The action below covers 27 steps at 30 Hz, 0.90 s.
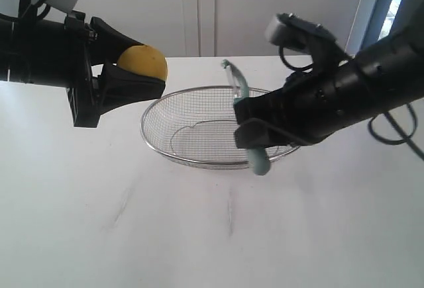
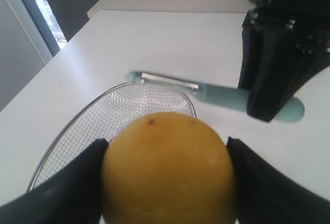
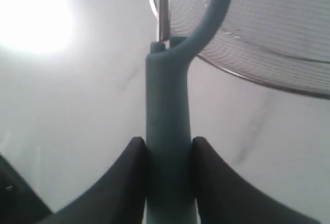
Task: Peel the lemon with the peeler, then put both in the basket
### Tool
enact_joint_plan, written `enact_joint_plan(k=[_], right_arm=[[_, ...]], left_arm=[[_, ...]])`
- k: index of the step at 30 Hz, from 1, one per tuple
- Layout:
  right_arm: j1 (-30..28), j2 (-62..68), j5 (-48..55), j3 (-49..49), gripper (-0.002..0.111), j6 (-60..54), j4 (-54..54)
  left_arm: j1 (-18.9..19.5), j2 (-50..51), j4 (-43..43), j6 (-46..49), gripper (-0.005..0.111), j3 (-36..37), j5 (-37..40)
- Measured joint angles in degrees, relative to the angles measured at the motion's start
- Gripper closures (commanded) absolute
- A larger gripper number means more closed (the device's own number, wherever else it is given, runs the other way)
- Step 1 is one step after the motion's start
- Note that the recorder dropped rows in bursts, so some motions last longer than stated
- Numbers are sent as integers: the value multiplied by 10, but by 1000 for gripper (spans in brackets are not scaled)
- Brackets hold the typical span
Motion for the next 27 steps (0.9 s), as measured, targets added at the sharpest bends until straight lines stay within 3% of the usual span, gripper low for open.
enact_joint_plan(k=[4, 6, 27], right_arm=[[33, 89, 14, 0, 108, -143, 201], [50, 100, 13, 0, 108, -155, 222], [72, 62, -14, -6, 108, -170, 261]], left_arm=[[0, 0, 2, 0, 107, 0, 0], [0, 0, 4, 0, 107, 0, 0], [0, 0, 8, 0, 107, 0, -1]])
